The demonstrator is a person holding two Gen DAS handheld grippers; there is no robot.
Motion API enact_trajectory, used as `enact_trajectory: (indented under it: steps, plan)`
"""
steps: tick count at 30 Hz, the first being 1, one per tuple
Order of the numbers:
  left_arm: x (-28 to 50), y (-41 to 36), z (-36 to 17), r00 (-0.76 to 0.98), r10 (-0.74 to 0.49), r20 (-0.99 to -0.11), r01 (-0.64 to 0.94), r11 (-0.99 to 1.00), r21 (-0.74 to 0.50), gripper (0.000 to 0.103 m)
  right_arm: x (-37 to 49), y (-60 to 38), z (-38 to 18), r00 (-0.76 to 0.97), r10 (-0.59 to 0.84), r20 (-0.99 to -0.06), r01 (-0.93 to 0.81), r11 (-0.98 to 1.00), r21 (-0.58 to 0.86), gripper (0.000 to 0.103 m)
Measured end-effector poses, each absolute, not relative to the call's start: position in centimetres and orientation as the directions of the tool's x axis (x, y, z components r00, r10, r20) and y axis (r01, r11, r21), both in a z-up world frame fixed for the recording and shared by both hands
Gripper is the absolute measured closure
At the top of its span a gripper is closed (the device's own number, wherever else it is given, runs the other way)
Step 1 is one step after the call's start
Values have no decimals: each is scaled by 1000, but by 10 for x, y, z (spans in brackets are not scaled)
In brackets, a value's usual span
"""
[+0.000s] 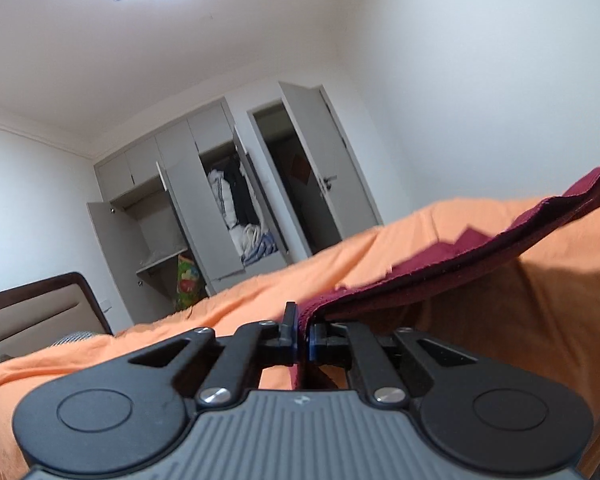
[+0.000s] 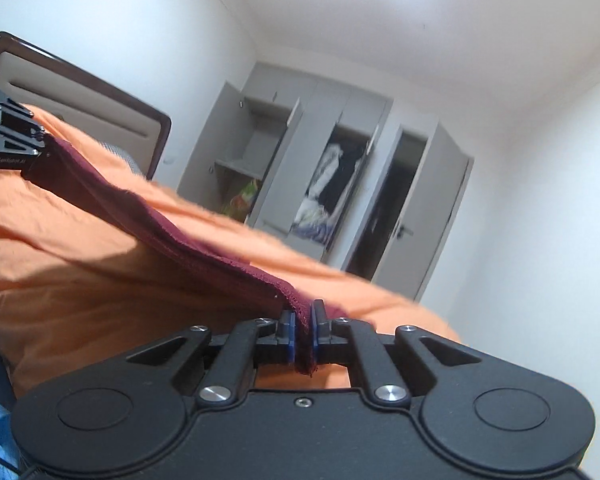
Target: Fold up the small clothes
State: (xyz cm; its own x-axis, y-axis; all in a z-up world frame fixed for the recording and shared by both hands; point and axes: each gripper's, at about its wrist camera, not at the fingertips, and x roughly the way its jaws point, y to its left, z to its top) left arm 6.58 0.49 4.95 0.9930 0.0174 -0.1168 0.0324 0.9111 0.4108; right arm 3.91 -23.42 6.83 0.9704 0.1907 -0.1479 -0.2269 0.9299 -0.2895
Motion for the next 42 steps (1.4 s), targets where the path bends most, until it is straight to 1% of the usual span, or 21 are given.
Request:
enact_trajectory:
  steps: [4,8,12,16,20,24,29,32,35,42]
  plan:
    - [43,10,77,991,-52,-121,96,916,389,99,21,-242,92,974,202,-105,-225,922,-314,96]
    - [17,13,102,985,-110,-134,157,892,423,99,0,-257,121,962,255,-92,-271,918,-290,96]
    - [2,21,126,976,-156,-154,206,891,404,99,-17,-271,149,954,286,-83,-298,902,-312,96]
    - [5,26,136,964,-194,-182,251,888,385,99,-14,-277,163,950,301,-80,-310,891,-332,96]
    - [24,34,135,958,-197,-207,264,887,378,99,4,-277,161,948,303,-92,-317,893,-319,96]
    - [61,32,140,949,-210,-234,290,874,389,99,32,-274,158,954,281,-102,-299,892,-339,96]
    - [128,25,146,948,-224,-228,308,831,464,98,101,-271,158,960,254,-116,-279,878,-388,95]
    - [181,24,139,942,-229,-246,320,835,448,98,151,-272,153,959,250,-136,-284,869,-405,95]
    - [235,27,122,926,-220,-306,340,838,427,98,206,-269,142,950,255,-181,-308,859,-410,94]
    - [339,43,71,860,-183,-477,388,842,374,98,329,-248,100,904,256,-343,-383,843,-378,94]
